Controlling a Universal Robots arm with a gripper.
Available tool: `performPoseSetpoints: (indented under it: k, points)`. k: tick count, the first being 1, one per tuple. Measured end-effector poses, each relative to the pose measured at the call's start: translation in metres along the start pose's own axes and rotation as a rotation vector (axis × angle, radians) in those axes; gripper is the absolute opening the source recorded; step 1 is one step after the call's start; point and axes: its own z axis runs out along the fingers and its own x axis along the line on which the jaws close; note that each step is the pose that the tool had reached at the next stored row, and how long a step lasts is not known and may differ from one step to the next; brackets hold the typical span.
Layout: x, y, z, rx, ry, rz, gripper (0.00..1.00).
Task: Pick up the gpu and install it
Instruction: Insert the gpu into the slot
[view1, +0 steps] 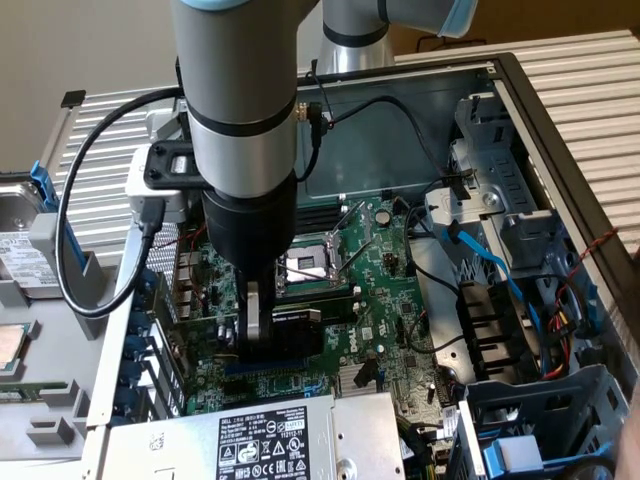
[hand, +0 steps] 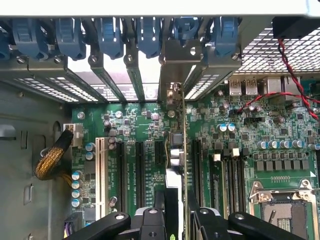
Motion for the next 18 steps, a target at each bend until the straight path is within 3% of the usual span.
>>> performPoseSetpoints:
  k: [14, 18]
  points:
    - [-0.0002, -0.0011, -0.0012, 0.0054, -0.0005, 0.0, 0.27]
    - [-0.0002, -0.0011, -0.0012, 0.0162, -0.0008, -0.001, 0.27]
